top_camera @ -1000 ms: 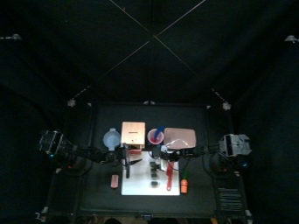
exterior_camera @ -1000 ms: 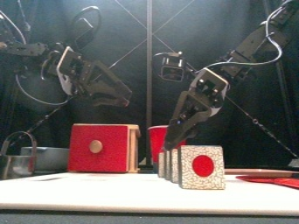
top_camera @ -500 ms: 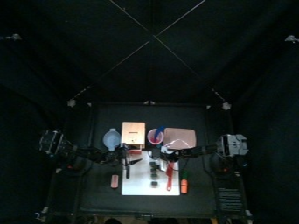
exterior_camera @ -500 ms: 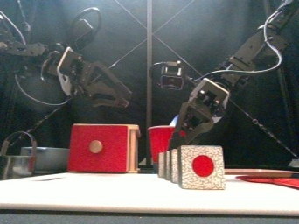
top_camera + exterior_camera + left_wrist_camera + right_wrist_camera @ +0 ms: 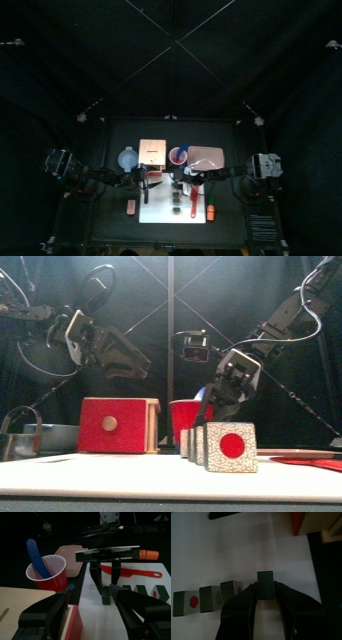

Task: Place sushi on board then cut the sushi with the knife then place the pieces on the plate
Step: Place the 4 sushi pieces on the plate

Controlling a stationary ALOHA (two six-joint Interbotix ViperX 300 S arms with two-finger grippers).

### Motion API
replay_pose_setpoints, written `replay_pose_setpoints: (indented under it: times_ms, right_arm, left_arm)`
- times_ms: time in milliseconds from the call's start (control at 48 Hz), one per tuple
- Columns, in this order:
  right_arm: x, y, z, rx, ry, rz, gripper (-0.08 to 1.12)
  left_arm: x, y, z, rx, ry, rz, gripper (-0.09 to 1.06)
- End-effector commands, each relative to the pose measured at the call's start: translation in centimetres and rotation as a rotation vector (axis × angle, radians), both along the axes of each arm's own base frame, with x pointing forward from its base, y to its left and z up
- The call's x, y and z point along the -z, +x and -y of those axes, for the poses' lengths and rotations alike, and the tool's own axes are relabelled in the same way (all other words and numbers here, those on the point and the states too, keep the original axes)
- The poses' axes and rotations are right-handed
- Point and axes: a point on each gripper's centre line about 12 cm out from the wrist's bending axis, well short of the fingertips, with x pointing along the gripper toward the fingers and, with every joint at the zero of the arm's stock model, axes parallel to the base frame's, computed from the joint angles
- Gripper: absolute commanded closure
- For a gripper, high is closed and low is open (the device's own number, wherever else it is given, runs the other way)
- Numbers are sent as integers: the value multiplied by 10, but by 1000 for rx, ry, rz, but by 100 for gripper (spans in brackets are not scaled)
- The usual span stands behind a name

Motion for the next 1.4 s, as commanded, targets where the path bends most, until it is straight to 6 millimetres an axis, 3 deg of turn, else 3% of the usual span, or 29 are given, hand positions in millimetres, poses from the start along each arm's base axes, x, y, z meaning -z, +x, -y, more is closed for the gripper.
replay_pose_setpoints:
  times_ms: [21, 188, 292, 500, 729, 1062, 1396]
  right_arm:
    - [-17, 4, 2, 8, 0, 48, 44]
    - [-42, -7, 2, 39, 24, 107, 44]
    - [-51, -28, 4, 82, 32, 122, 44]
    - [-43, -75, 21, 274, 32, 76, 44]
    - [-34, -103, 57, 622, 34, -8, 44]
    - [-39, -100, 107, 876, -23, -58, 44]
    - [-17, -92, 121, 957, 3, -136, 38]
  left_arm:
    - [-8, 4, 1, 2, 1, 28, 1]
    - [-10, 3, 1, 3, 1, 33, 1]
    - [-11, 4, 1, 2, 2, 37, 1]
    - [-13, 6, 1, 6, 8, 46, 1]
    - [-15, 7, 2, 19, 19, 50, 1]
    - [-14, 7, 3, 23, 22, 47, 1]
    - [-13, 6, 3, 26, 23, 44, 1]
